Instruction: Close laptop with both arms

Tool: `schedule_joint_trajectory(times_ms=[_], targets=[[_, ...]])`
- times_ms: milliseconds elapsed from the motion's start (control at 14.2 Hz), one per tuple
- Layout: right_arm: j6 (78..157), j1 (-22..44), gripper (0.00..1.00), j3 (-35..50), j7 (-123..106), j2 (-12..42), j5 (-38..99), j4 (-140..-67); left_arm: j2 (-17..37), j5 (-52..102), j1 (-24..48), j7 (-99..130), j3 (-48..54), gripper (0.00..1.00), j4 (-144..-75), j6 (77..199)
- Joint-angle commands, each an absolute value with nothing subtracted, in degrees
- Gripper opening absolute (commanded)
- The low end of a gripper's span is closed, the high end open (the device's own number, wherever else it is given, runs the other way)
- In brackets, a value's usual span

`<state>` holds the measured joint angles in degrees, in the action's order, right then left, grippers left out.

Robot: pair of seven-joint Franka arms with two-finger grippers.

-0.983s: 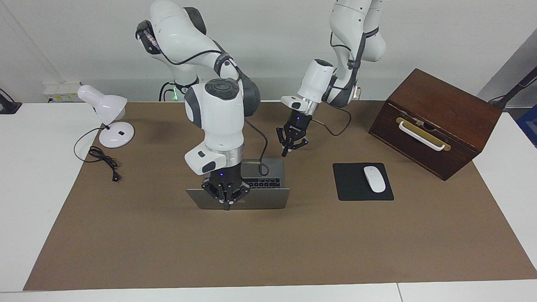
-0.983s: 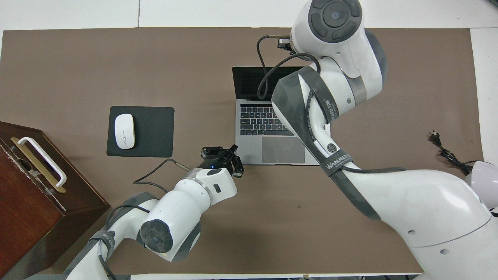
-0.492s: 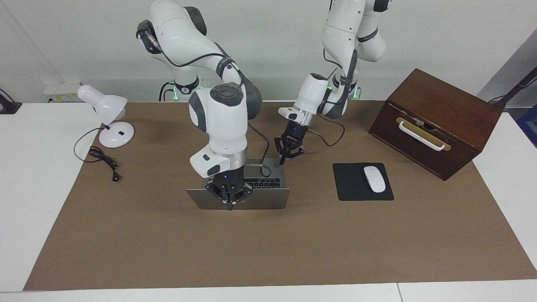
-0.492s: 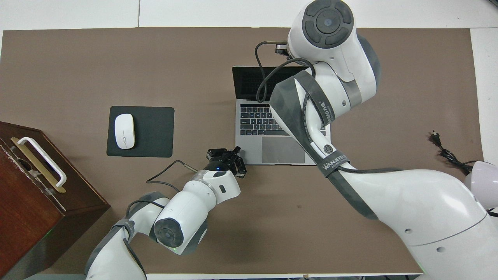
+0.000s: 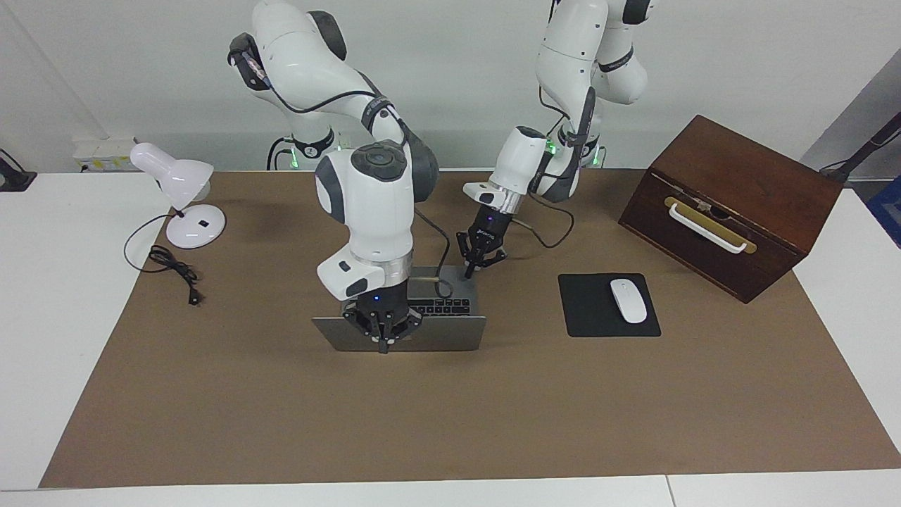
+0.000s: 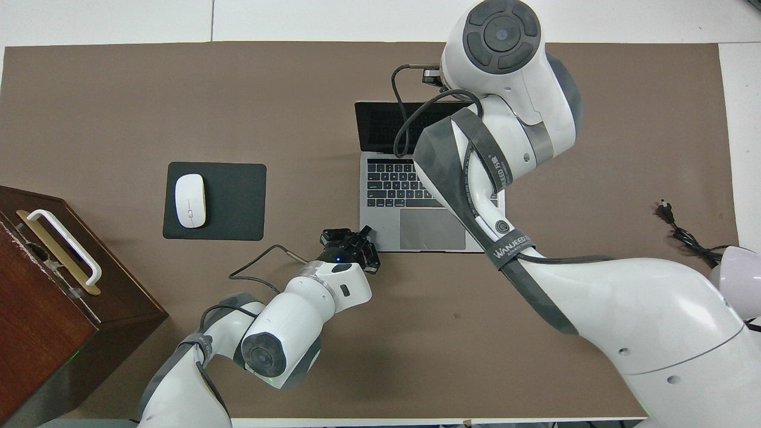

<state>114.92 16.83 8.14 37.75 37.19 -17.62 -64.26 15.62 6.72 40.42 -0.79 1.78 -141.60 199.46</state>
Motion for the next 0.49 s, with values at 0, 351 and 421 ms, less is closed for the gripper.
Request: schedule_joint_trajectory(times_ms=[0, 351, 421], targets=[[115.1, 16.1, 0.00, 8.5, 38.3, 35.2, -17.7, -67.0, 17.2, 7.1, 41.8, -2.7, 0.7, 0.00, -140.9, 200.7], [109.8, 15.6, 0.00, 8.4, 39.0, 34.5, -4.7, -67.2, 17.7, 7.1, 41.7, -5.3, 0.7, 0.00, -141.3, 200.7], [108.2, 15.3, 0.00, 8.4, 39.2, 34.0, -1.5, -67.5, 17.7, 7.1, 41.6, -6.5, 0.7, 0.00, -141.4, 200.7]])
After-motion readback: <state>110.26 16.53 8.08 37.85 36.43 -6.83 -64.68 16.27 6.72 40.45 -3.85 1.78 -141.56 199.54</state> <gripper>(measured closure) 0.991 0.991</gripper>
